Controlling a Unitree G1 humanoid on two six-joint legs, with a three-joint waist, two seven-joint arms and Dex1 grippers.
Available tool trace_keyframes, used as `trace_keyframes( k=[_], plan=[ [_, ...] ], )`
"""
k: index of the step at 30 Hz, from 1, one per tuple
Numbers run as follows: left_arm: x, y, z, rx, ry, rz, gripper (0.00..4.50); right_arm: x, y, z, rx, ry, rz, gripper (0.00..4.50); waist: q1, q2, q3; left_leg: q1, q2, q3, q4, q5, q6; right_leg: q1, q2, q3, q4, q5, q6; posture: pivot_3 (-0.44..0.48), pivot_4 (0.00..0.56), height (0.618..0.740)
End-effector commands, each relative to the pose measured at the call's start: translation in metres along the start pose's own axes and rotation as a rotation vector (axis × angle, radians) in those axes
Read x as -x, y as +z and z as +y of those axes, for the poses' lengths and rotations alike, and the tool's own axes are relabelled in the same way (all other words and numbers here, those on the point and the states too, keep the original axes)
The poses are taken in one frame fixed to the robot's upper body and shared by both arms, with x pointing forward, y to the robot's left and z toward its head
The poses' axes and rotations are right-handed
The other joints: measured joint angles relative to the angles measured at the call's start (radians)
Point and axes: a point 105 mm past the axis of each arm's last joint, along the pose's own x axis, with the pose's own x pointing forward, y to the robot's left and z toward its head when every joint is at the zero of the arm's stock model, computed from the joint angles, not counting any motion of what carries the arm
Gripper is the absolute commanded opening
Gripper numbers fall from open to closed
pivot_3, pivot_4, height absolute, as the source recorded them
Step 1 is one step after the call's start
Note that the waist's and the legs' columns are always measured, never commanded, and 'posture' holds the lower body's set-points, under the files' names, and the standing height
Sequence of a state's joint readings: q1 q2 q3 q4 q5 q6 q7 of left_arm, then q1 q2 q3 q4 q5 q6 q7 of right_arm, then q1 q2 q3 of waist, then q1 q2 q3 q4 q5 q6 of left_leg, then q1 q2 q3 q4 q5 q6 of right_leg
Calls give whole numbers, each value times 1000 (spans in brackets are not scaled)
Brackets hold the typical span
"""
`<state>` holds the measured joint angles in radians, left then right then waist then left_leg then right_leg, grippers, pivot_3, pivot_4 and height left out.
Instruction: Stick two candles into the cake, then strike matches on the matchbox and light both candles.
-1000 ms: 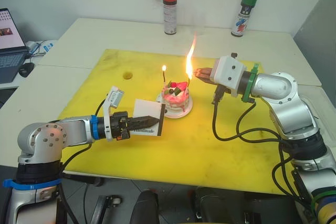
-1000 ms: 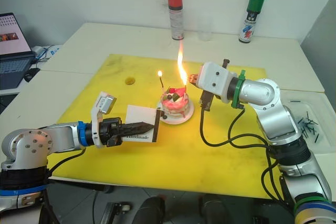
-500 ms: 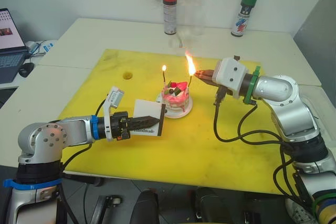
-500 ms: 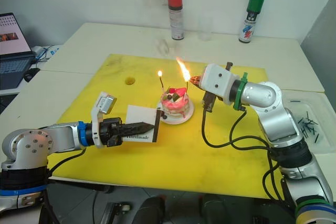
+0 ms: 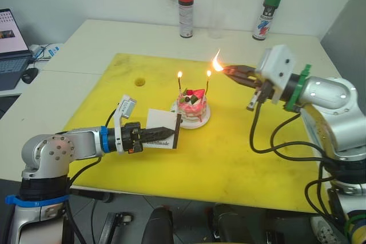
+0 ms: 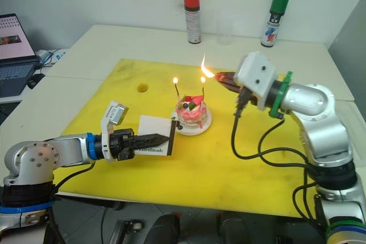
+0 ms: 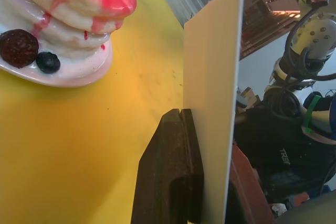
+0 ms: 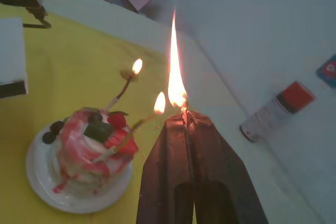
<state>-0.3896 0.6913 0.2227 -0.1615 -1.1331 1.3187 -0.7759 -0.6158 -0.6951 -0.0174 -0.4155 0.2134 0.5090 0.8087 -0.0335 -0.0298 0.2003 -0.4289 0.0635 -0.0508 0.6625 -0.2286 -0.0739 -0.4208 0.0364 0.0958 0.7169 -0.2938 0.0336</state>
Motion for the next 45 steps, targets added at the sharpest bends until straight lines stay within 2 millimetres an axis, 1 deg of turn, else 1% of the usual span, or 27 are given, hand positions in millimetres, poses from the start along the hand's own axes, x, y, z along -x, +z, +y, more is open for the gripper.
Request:
trace_keyframes(
  k=[1,6,10,11,13,16,19,22,23,24,25,29,31,32,33,35,37,39,40,43,45],
  plan=[
    [-2,-1,-9,-23,-34,-9,0,32,-11,-25,-19,-150,95,22,1,0,0,0,0,0,0,0,0,0,0,0,0,0,0,0,150,689],
    [-5,-7,-9,-6,-44,-15,0,88,-55,-47,-85,-325,329,22,2,0,0,-1,-1,0,0,0,0,0,-1,0,0,0,0,0,150,689],
    [-9,-12,-10,8,-53,-26,0,142,-97,-63,-191,-497,540,22,1,0,0,0,-1,1,0,0,0,0,-1,1,0,0,1,0,150,689],
    [-9,-13,-10,10,-54,-29,0,150,-104,-65,-212,-528,567,22,1,0,0,0,-1,1,1,0,0,0,-1,1,0,0,1,0,150,689],
    [-11,-14,-11,13,-55,-31,0,160,-114,-66,-245,-552,608,22,-4,0,0,0,-1,1,1,0,0,0,-1,2,0,1,2,0,150,689],
    [-13,-15,-11,19,-57,-46,0,182,-148,-62,-354,-622,749,22,-10,0,0,2,-1,2,1,0,0,1,0,2,1,1,2,0,150,689],
    [-15,-16,-11,22,-53,-58,0,195,-169,-59,-421,-660,829,22,-11,0,0,2,-1,2,1,0,0,1,0,3,1,1,2,0,150,689],
    [-16,-17,-11,26,-51,-65,0,200,-182,-59,-466,-693,866,661,-14,1,0,2,-1,3,1,0,0,1,0,4,1,1,2,0,150,689],
    [-16,-17,-11,26,-50,-65,0,199,-182,-59,-490,-707,854,945,-16,1,0,2,-1,3,1,0,0,1,0,4,1,1,2,0,150,689],
    [-16,-18,-11,26,-49,-66,0,197,-181,-61,-496,-713,841,1375,-18,1,0,2,-1,3,1,0,0,1,0,4,1,1,2,0,150,689],
    [-16,-18,-11,27,-47,-67,0,195,-178,-63,-497,-718,823,1679,-20,1,0,2,-1,3,1,0,0,1,0,4,1,1,2,0,150,689],
    [-12,-17,-9,28,-20,-75,0,191,-155,-81,-456,-805,704,3096,-22,2,-1,2,-1,3,1,0,0,1,0,4,1,1,3,0,150,689],
    [-10,-17,-9,29,-8,-74,0,187,-142,-86,-413,-804,629,3898,-22,2,-1,1,-1,3,1,0,0,1,0,3,1,1,3,0,150,689],
    [-10,-17,-9,34,-6,-75,0,184,-137,-86,-400,-793,605,4180,-22,2,-1,1,-1,3,1,0,0,1,0,3,1,1,3,0,150,689],
    [-9,-18,-9,44,3,-70,0,178,-128,-85,-365,-753,571,4431,-22,2,-1,1,-1,3,1,0,0,1,0,3,1,1,3,0,150,689],
    [-7,-22,-7,60,31,-42,0,160,-108,-78,-296,-633,497,4431,-22,2,-1,1,-1,3,1,0,0,1,0,3,1,1,3,0,150,689],
    [-9,-26,-6,68,66,-9,0,136,-84,-58,-248,-436,394,4431,-22,2,-1,1,-1,3,1,0,0,1,0,3,1,1,3,0,150,689],
    [-11,-26,-3,65,102,2,0,118,-67,-33,-234,-245,321,4431,-23,2,-1,1,-1,2,1,0,0,1,0,3,1,1,3,0,150,689],
    [-11,-24,-2,63,115,0,0,112,-61,-21,-240,-168,300,4431,-23,2,-1,2,-1,2,1,0,0,1,0,3,1,1,3,0,150,689],
    [-15,-23,1,83,136,4,0,98,-46,20,-353,81,267,4431,-20,2,-1,2,-1,2,1,0,0,2,0,3,1,2,3,0,150,689],
    [-18,-26,3,97,147,22,0,92,-38,36,-397,178,246,4431,-17,2,-1,2,-1,2,2,0,0,2,-1,3,1,2,3,0,150,689]
  ],
)
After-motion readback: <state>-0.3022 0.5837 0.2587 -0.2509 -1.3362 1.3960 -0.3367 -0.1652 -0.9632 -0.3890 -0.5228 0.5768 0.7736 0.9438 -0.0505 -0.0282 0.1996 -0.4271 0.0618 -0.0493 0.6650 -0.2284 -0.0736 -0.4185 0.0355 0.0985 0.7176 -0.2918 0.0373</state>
